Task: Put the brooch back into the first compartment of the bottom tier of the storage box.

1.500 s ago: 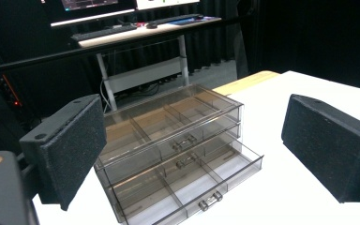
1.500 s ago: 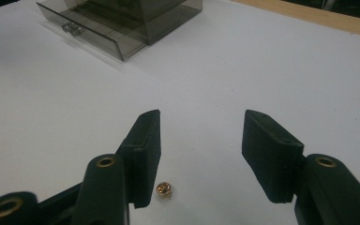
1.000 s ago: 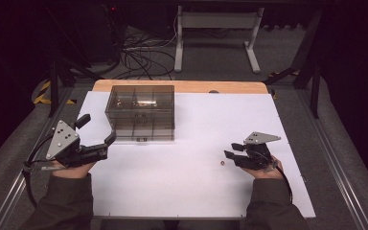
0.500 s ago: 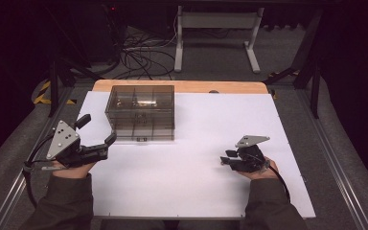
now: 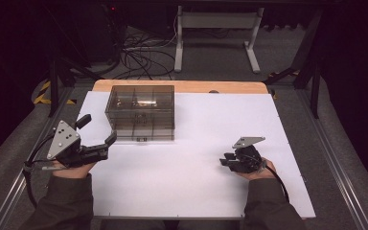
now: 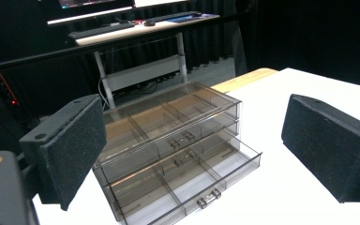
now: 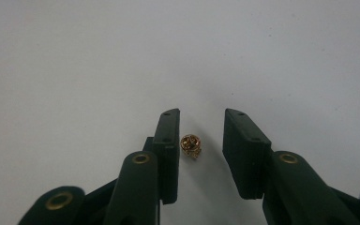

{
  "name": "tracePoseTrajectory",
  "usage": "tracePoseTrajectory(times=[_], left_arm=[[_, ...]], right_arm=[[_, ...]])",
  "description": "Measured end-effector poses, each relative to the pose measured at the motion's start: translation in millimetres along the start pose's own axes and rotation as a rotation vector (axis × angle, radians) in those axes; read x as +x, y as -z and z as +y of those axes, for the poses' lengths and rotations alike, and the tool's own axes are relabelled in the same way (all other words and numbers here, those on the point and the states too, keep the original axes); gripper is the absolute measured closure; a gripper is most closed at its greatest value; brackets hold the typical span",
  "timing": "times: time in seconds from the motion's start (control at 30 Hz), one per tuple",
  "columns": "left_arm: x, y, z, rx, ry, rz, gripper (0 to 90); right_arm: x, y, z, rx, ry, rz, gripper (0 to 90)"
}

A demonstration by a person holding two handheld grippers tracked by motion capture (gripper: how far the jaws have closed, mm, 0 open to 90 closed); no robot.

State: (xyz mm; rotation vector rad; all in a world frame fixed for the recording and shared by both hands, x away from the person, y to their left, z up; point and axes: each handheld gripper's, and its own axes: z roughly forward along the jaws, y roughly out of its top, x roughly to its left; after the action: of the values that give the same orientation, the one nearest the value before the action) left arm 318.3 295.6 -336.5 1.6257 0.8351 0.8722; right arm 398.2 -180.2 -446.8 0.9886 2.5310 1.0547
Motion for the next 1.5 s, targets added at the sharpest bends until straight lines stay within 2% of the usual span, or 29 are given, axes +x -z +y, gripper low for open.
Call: tracePoseTrajectory(times=[0.6,0.83,1.1,1.5], left_arm=[[-0.4,-0.8,-0.5,0.004,-0.002,-0.001,7.9],[-0.3,-1.1,-0.7,0.006,-0.002,-0.001,7.9],[-0.2,-1.5,-1.0,0.008,-0.003,-0.002,7.9],[0.0,-0.9,-0.6,0.005,0.000,-0.002,7.9]], right_arm=[[1.6,-5.4,-0.5,0.026,0.007,0.011,79.2],[2.1,-6.3,-0.5,0.030,0.002,0.005,79.8],[2.0,-4.9,0.3,0.015,0.003,-0.005,80.4],[3.6,-3.0,2.6,-0.038,-0.005,-0.009,80.6]])
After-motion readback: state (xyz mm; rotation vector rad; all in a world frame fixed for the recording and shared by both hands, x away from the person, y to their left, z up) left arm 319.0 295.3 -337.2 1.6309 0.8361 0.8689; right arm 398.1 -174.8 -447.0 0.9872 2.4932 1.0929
